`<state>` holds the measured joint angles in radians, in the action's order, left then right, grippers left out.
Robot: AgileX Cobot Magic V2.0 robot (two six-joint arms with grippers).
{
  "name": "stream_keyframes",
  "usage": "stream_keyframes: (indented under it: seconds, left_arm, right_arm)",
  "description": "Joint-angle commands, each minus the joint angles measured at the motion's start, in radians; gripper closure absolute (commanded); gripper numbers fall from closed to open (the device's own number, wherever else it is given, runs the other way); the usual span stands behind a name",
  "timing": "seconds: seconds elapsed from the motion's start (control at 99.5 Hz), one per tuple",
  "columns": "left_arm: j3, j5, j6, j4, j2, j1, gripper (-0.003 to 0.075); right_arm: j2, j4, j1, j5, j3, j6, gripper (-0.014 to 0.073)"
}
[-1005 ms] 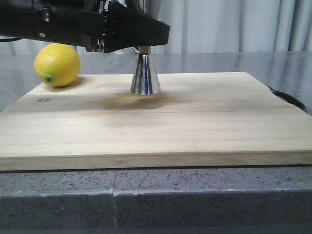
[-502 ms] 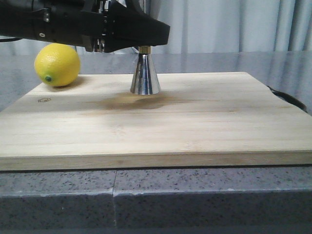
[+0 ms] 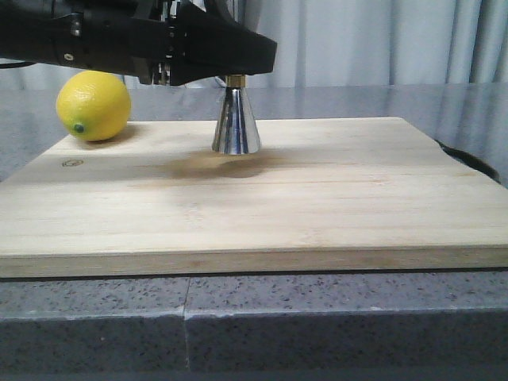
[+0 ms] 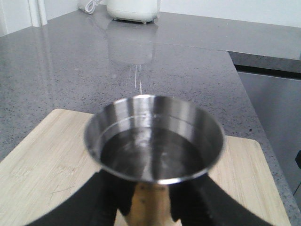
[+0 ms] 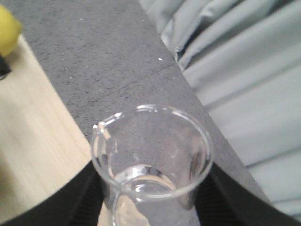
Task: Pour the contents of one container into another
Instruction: 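Tilt the beaker upright with the right gripper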
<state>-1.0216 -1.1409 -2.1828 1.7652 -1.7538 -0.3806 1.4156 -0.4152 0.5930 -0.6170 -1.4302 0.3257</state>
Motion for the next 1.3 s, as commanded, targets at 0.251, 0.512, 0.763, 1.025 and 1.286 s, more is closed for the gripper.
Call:
stream_keyframes:
  seconds: [0.251,0.512,0.763,1.025,1.286]
  left_arm:
    - [-0.031,-0.063,0.000,0.085,0.040,-0.008,0.0523]
    - [-0.031,-0.063,0.000,0.085,0.040,-0.008,0.0523]
    - [-0.031,-0.063,0.000,0.085,0.040,-0.008,0.0523]
    - [-0.031,-0.063,0.000,0.085,0.040,-0.008,0.0523]
    - [-0.031,-0.063,0.000,0.085,0.040,-0.008,0.0523]
  right_arm:
    - [-0.226,0.012,-0.213,0.299,0.224,-0.420,0.0293]
    - [-0.275,0.026,-0.258,0.707,0.542,-0.563,0.0293]
    - [-0.193,0.058,-0.301,0.903,0.646,-0.560,0.0293]
    - [-0.082,0.044,-0.370,0.985,0.646,-0.560,0.0293]
    - [0.030,0.030,-0.370,1.102,0.648,-0.564,0.0293]
